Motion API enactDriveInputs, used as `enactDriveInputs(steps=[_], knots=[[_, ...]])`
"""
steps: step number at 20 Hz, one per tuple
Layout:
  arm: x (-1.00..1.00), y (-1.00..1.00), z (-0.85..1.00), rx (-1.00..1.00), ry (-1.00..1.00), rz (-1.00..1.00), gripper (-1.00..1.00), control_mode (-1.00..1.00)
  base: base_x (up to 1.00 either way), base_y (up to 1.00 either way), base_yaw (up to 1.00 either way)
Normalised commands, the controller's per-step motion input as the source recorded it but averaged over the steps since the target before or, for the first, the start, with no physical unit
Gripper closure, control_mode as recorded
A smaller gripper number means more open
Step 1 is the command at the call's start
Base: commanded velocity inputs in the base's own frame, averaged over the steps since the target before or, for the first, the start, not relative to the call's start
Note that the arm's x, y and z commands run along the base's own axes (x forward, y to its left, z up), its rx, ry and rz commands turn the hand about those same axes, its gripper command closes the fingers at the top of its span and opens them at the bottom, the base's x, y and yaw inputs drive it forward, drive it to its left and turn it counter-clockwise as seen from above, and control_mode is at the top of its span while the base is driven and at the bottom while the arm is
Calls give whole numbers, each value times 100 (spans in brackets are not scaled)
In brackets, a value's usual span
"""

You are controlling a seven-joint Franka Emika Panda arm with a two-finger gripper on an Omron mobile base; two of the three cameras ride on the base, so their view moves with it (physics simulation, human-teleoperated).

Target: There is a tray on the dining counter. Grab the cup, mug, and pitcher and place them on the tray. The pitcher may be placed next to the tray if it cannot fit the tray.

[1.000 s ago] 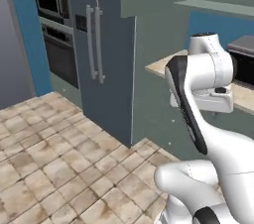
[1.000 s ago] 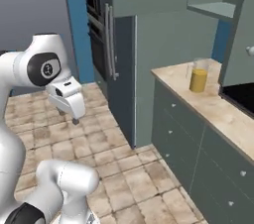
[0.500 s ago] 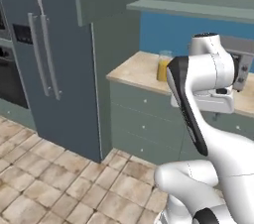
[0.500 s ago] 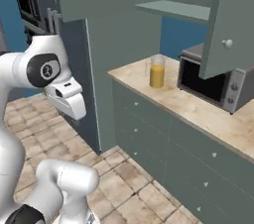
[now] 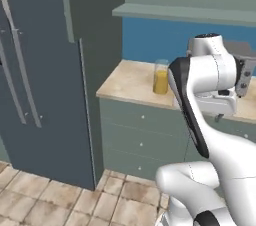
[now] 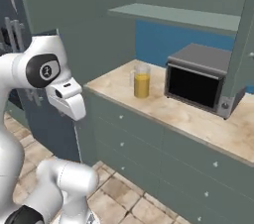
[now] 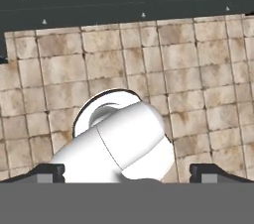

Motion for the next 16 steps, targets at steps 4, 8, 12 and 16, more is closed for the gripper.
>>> enactDriveInputs(steps=[4, 8, 12, 16], knots=[[0, 0, 0, 0, 0, 0, -100, 100, 86, 17, -24], [0, 0, 0, 0, 0, 0, -100, 100, 73, 9, -16], [0, 0, 0, 0, 0, 0, -100, 100, 56, 11, -12], [0, 0, 0, 0, 0, 0, -100, 100, 35, 23, -14]])
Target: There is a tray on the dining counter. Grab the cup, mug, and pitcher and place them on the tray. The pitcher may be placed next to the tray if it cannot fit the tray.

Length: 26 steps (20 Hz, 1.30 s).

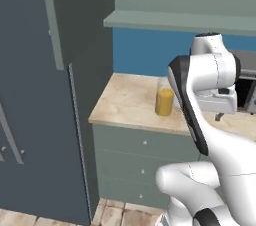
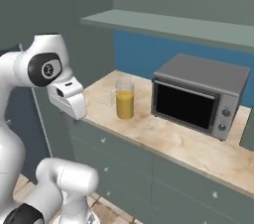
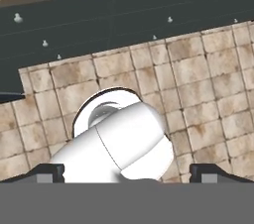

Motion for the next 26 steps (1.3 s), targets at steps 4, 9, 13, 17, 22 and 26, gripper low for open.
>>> enactDriveInputs(steps=[4, 9, 13, 17, 22, 26], knots=[[0, 0, 0, 0, 0, 0, -100, 100, 47, 48, -26], [0, 0, 0, 0, 0, 0, -100, 100, 68, 38, -29], [0, 0, 0, 0, 0, 0, -100, 100, 63, 7, -29], [0, 0, 0, 0, 0, 0, -100, 100, 46, 0, -25], [27, 0, 0, 3, -1, -8, -100, -100, 8, 0, -4], [59, 15, 0, 2, 0, -2, -100, -100, 0, 0, 0]])
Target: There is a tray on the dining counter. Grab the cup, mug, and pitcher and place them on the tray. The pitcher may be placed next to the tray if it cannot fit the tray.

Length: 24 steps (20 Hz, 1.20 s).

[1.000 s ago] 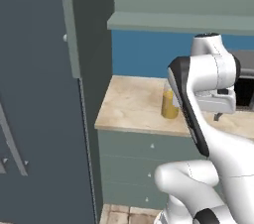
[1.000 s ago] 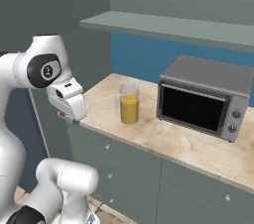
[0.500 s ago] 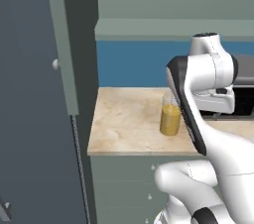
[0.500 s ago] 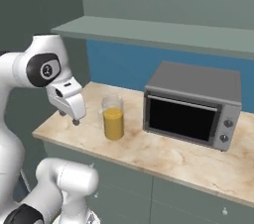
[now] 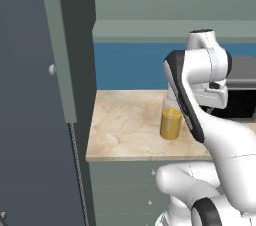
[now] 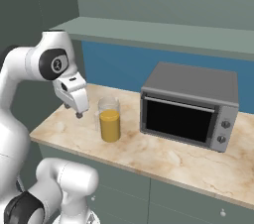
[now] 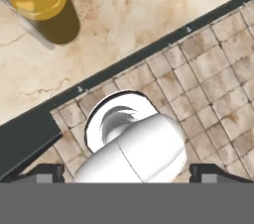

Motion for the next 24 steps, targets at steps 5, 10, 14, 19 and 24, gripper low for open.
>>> enactDriveInputs(steps=[5, 10, 14, 19, 24], knots=[[59, 8, -18, 0, -4, -3, -100, -100, 0, 0, 0], [24, -3, -38, 0, -14, -3, -100, -100, 0, 0, 0], [16, 0, -37, 0, -18, -2, -100, -100, 0, 0, 0], [31, 0, -22, 0, -20, 0, -100, -100, 0, 0, 0], [41, 0, -14, 0, -11, 0, -100, -100, 0, 0, 0]])
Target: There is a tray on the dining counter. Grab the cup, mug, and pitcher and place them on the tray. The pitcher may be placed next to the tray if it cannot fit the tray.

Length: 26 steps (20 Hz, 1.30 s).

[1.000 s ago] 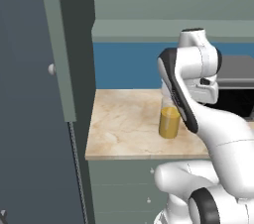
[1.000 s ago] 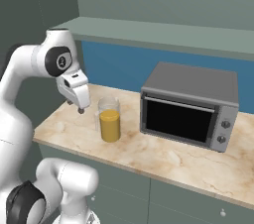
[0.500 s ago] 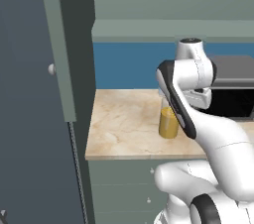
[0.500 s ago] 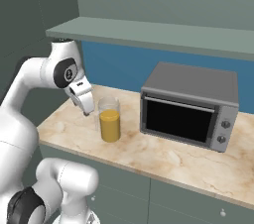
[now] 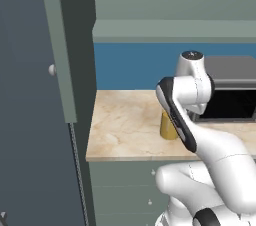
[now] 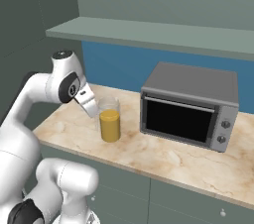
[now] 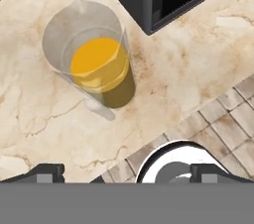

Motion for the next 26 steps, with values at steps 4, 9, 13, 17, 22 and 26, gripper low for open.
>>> enactDriveInputs(steps=[4, 9, 13, 17, 22, 26], knots=[[35, 0, -17, 0, 0, 0, -100, -100, 0, 0, 0], [34, 0, -15, 0, 0, 0, -100, -100, 0, 0, 0], [19, -1, -16, 0, 0, 0, -100, -100, 0, 0, 0], [11, -6, -20, 0, 0, 0, -100, -100, 0, 0, 0], [5, -11, -21, 0, 0, 0, -100, -100, 0, 0, 0], [10, -1, -15, 0, 0, 0, -100, -100, 0, 0, 0]])
